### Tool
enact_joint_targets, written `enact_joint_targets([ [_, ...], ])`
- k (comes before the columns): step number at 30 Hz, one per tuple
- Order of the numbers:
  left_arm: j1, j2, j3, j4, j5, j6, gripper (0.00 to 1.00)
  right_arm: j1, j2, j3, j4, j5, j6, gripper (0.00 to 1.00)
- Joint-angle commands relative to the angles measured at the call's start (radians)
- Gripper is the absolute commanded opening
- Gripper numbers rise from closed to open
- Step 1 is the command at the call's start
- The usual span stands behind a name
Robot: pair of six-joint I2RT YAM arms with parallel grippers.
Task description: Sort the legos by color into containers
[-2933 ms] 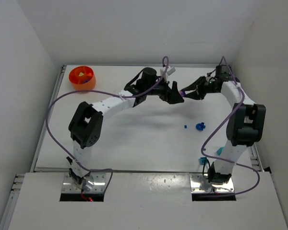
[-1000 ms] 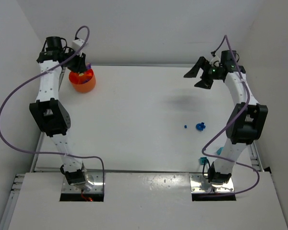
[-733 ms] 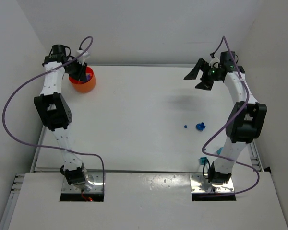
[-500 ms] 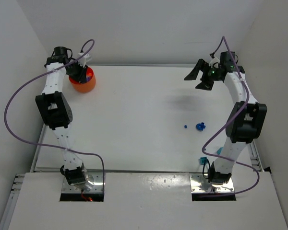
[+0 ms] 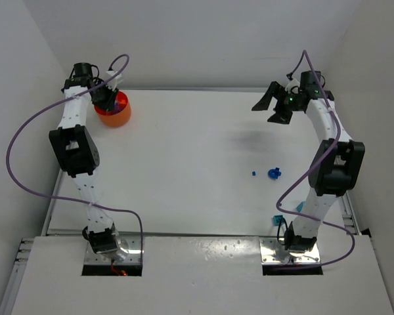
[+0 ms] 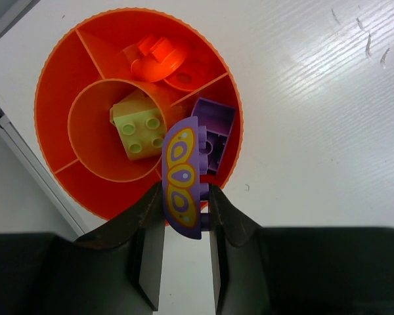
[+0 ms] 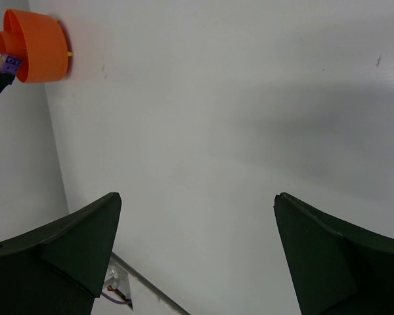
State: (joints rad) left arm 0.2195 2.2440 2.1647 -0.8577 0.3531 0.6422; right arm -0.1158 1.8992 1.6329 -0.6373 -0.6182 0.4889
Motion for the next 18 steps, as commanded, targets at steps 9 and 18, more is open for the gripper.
enact_joint_targets([
  [9, -0.02, -0.015, -0.031, 0.032, -0.032, 0.019, 0.01, 0.013, -0.038, -0.007, 0.014, 0.008, -0.023, 1.0],
  [18, -0.029, 0.003, -0.009, 0.054, -0.062, -0.006, 0.36, 0.013, -0.038, -0.007, 0.014, -0.002, -0.023, 1.0],
])
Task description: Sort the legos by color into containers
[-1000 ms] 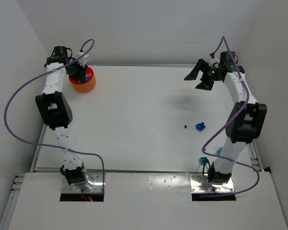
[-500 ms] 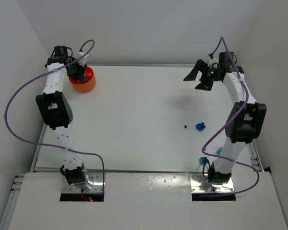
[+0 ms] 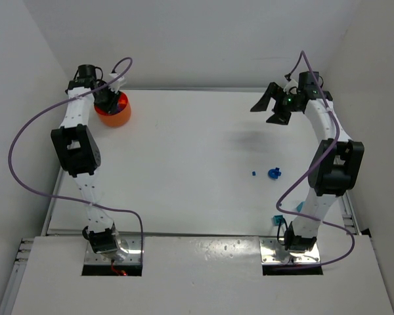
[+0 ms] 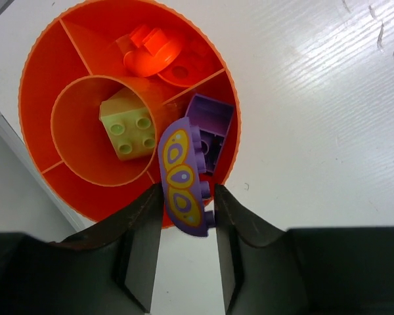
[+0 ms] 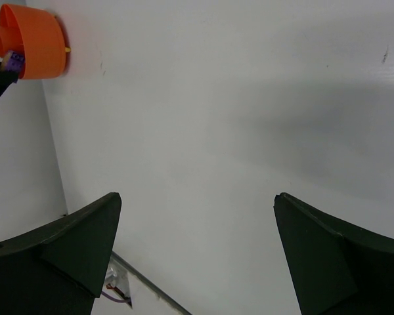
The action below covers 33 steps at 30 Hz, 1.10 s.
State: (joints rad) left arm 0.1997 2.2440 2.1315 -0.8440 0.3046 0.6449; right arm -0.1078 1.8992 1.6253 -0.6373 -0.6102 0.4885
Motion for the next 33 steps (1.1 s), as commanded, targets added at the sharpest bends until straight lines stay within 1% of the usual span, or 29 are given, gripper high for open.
enact_joint_targets([
  [1, -0.009, 0.003, 0.024, 0.04, -0.013, -0.022, 0.43, 0.005, -0.038, 0.001, 0.014, -0.01, -0.022, 1.0],
  [4, -0.009, 0.003, 0.024, 0.065, -0.013, -0.048, 0.48, 0.005, -0.038, 0.001, 0.014, -0.01, -0.022, 1.0],
  [7, -0.02, -0.007, 0.024, 0.086, 0.031, -0.066, 0.49, 0.005, -0.038, -0.008, 0.014, -0.019, -0.022, 1.0],
  [11, -0.062, -0.027, 0.024, 0.108, 0.042, -0.077, 0.5, 0.005, -0.029, -0.008, 0.014, -0.019, -0.022, 1.0],
  [12, -0.071, -0.027, 0.024, 0.108, 0.042, -0.105, 0.5, 0.005, -0.029, -0.008, 0.014, -0.019, -0.022, 1.0],
  [15, -0.071, -0.079, 0.024, 0.135, 0.148, -0.152, 0.51, 0.005, -0.043, -0.008, 0.014, -0.042, -0.065, 1.0],
  [16, -0.071, -0.095, 0.024, 0.147, 0.187, -0.183, 0.54, 0.005, -0.052, -0.008, -0.008, -0.042, -0.132, 1.0],
  [17, -0.08, -0.127, 0.013, 0.16, 0.264, -0.198, 0.61, -0.004, -0.063, -0.008, -0.03, -0.042, -0.186, 1.0],
  [18, -0.08, -0.144, 0.013, 0.169, 0.296, -0.215, 0.82, -0.004, -0.077, -0.008, -0.06, -0.017, -0.252, 1.0],
  [19, -0.089, -0.162, -0.005, 0.18, 0.321, -0.235, 0.94, -0.004, -0.097, -0.008, -0.129, 0.009, -0.319, 1.0],
  [20, -0.103, -0.179, -0.04, 0.215, 0.336, -0.293, 1.0, -0.004, -0.142, -0.036, -0.168, 0.05, -0.473, 1.0],
  [21, -0.114, -0.198, -0.065, 0.239, 0.337, -0.333, 1.0, -0.004, -0.169, -0.054, -0.209, 0.07, -0.558, 1.0],
  [22, -0.124, -0.236, -0.093, 0.262, 0.337, -0.373, 1.0, -0.004, -0.195, -0.102, -0.311, 0.088, -0.652, 1.0],
  [23, -0.149, -0.256, -0.152, 0.293, 0.337, -0.417, 1.0, -0.004, -0.266, -0.143, -0.352, 0.102, -0.847, 1.0],
  [24, -0.163, -0.277, -0.188, 0.31, 0.337, -0.433, 1.0, -0.013, -0.316, -0.192, -0.383, 0.116, -0.931, 0.99],
  [25, -0.178, -0.323, -0.223, 0.327, 0.318, -0.445, 1.0, -0.013, -0.368, -0.29, -0.436, 0.116, -1.011, 0.99],
  [26, -0.218, -0.346, -0.295, 0.356, 0.306, -0.445, 1.0, -0.013, -0.426, -0.339, -0.467, 0.125, -1.195, 0.99],
  [27, -0.239, -0.368, -0.329, 0.367, 0.28, -0.445, 1.0, -0.013, -0.484, -0.385, -0.502, 0.125, -1.294, 0.97],
  [28, -0.262, -0.389, -0.361, 0.382, 0.256, -0.445, 1.0, 0.005, -0.603, -0.472, -0.53, 0.162, -1.377, 0.97],
  [29, -0.305, -0.411, -0.396, 0.402, 0.229, -0.435, 1.0, 0.005, -0.661, -0.513, -0.571, 0.162, -1.445, 0.97],
  [30, -0.325, -0.444, -0.454, 0.437, 0.196, -0.435, 1.0, 0.005, -0.708, -0.544, -0.587, 0.162, -1.564, 0.95],
  [31, -0.345, -0.454, -0.47, 0.438, 0.183, -0.417, 1.0, 0.005, -0.779, -0.595, -0.601, 0.187, -1.614, 0.91],
  [33, -0.39, -0.454, -0.493, 0.438, 0.157, -0.406, 1.0, 0.005, -0.819, -0.636, -0.614, 0.187, -1.707, 0.85],
])
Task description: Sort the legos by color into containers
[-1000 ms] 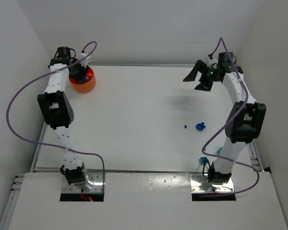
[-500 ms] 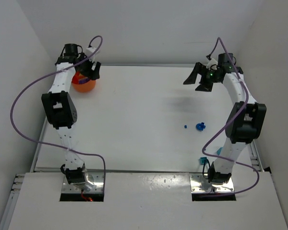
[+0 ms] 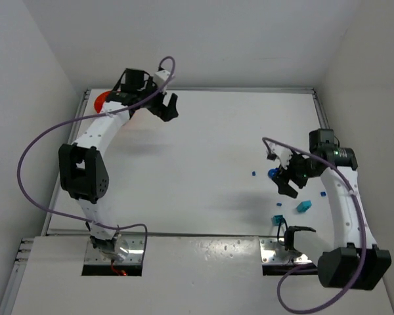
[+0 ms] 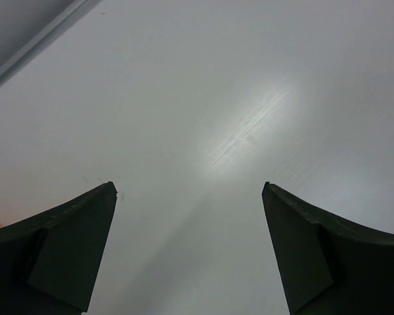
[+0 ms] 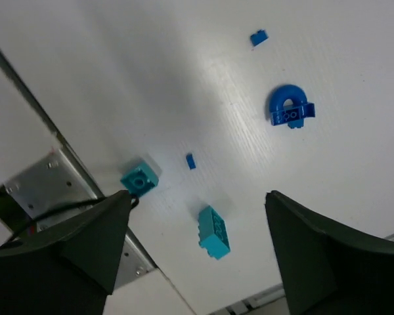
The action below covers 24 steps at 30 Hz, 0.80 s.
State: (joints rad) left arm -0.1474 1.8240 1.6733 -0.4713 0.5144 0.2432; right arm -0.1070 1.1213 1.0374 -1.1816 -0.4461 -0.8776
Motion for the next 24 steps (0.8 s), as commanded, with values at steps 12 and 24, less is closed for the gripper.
enact_joint_targets([
  [12, -0.011, -0.041, -0.096, 0.097, -0.074, -0.113, 1.0, 0.156, 0.117, -0.096, -0.104, 0.019, -0.333, 0.55],
  [24, 0.075, -0.042, -0.138, 0.097, -0.085, -0.168, 1.0, 0.392, 0.273, -0.172, -0.104, 0.293, -0.299, 0.72],
])
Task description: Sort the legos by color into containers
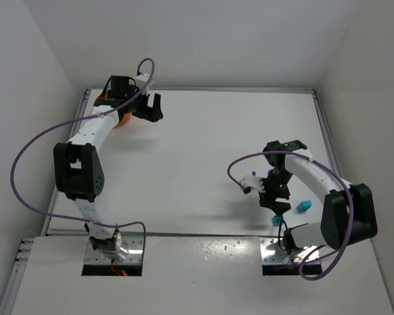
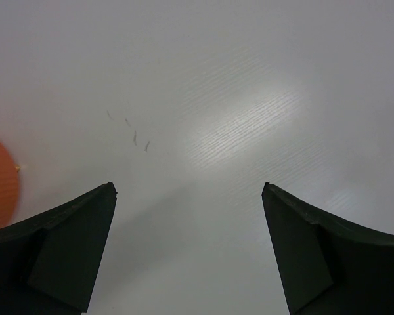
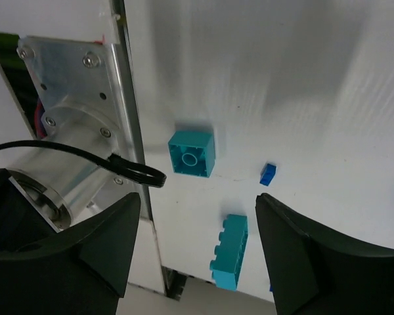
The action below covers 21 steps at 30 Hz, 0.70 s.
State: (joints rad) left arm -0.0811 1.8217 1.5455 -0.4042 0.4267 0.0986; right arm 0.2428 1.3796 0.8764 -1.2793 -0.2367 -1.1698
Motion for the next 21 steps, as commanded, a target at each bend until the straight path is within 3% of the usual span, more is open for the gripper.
enact_joint_targets([
  [1, 0.009, -0.039, -0.01, 0.03, 0.003, -0.023, 1.0, 0.053, 0.015, -0.023, 0.014, 0.092, -0.007, 0.72],
  [5, 0.009, -0.039, -0.01, 0.03, -0.006, -0.034, 1.0, 0.105, 0.053, -0.019, 0.07, 0.096, 0.106, 0.72],
  [12, 0.018, -0.021, -0.01, 0.03, -0.006, -0.043, 1.0, 0.209, 0.165, 0.021, 0.11, 0.005, 0.33, 0.59],
  [17, 0.029, -0.012, -0.01, 0.03, 0.003, -0.043, 1.0, 0.253, 0.09, -0.074, 0.176, 0.043, 0.375, 0.59],
  [21, 0.038, -0.012, -0.001, 0.03, 0.003, -0.034, 1.0, 0.292, 0.029, -0.184, 0.224, 0.166, 0.404, 0.57],
])
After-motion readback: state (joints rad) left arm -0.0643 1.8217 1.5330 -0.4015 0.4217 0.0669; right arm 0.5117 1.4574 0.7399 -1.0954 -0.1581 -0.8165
